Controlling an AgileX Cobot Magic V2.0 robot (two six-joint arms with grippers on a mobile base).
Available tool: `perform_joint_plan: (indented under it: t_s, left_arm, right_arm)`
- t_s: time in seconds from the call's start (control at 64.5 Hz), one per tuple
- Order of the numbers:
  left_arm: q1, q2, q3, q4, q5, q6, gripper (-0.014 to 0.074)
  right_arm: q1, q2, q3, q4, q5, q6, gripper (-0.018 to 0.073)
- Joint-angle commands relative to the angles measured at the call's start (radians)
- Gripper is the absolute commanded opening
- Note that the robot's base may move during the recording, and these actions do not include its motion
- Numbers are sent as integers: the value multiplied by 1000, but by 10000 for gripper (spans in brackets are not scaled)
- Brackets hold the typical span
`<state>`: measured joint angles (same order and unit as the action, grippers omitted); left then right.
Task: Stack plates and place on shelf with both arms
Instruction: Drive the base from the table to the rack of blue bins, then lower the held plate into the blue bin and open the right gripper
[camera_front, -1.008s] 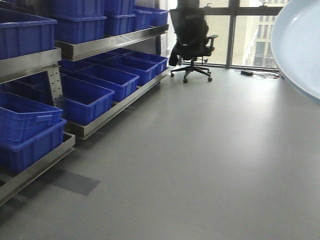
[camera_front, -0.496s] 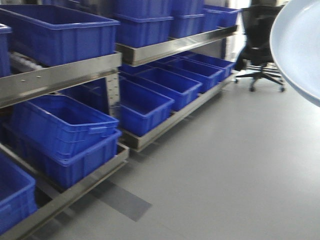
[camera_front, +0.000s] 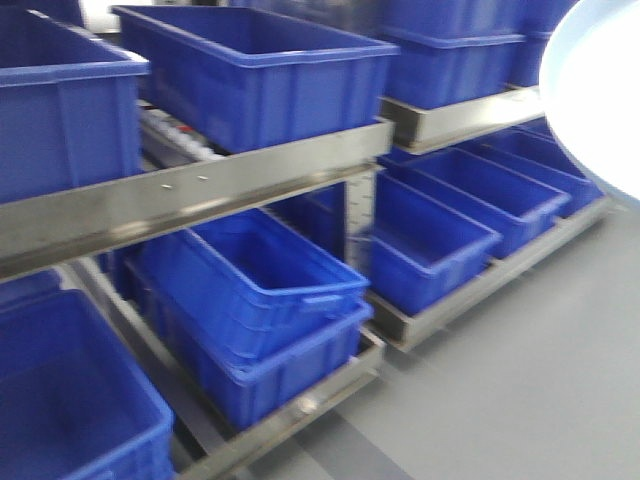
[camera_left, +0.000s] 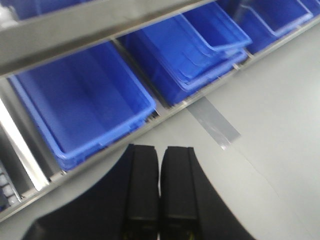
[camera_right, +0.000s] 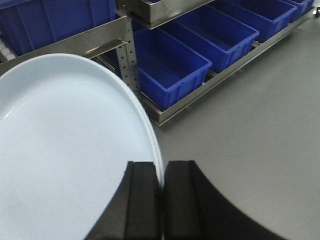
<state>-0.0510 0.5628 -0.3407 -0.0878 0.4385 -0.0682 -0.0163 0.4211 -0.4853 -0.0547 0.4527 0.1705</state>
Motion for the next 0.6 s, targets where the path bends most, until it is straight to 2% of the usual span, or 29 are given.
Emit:
perform_joint_plan:
  t_s: [0.0, 0.589]
  left_arm:
    - [-8, 5, -29, -9, -72, -7, 87]
    - [-8, 5, -29, -9, -72, -7, 87]
  right_arm:
    - [-6, 4, -32, -8, -99, -2, 28]
    - [-6, 4, -32, -8, -99, -2, 28]
